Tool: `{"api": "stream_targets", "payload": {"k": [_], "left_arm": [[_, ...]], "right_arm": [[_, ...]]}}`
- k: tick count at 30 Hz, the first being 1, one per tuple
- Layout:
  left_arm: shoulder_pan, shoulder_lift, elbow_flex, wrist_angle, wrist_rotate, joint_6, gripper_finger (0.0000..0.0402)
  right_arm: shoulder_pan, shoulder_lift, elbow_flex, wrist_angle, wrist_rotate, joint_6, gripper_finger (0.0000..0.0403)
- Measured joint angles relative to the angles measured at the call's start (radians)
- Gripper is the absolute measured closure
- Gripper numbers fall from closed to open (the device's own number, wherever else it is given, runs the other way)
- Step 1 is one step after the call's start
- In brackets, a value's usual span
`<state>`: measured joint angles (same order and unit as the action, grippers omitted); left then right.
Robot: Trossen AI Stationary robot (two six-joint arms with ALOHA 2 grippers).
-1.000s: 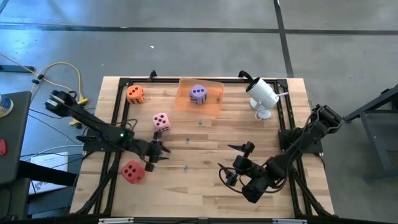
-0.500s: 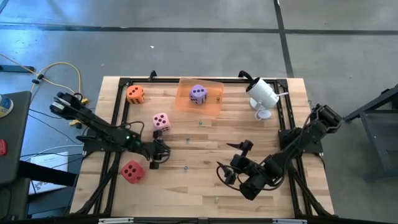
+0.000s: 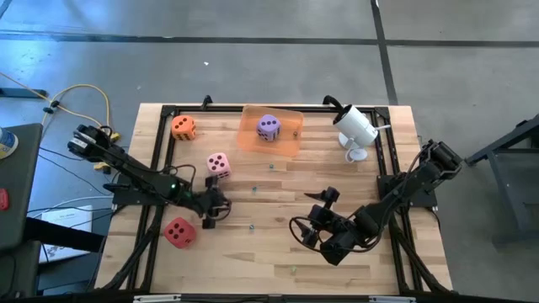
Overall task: Pick & Place Dice
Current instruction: Put the small dark blue dice in the orange bin
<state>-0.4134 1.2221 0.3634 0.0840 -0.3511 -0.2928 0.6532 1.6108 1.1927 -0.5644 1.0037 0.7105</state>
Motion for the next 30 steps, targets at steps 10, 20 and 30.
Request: {"api": "stream_targets", "payload": {"k": [10, 20, 30], "left_arm": [[0.007, 0.034, 0.001, -0.006, 0.0, 0.001, 0.0271], [0.016, 0.11, 0.001, 0.005, -0.003, -0.001, 0.0271], [0.016, 0.121, 0.002, 0.014, -0.001, 0.004, 0.029]], "right_arm": [[0.001, 0.0, 0.0, 0.008, -0.019, 0.001, 0.001], [0.001, 0.0, 0.0, 0.008, -0.019, -0.004, 0.001], [0.001, 0.0, 0.0, 0.007, -0.017, -0.007, 0.001]]}}
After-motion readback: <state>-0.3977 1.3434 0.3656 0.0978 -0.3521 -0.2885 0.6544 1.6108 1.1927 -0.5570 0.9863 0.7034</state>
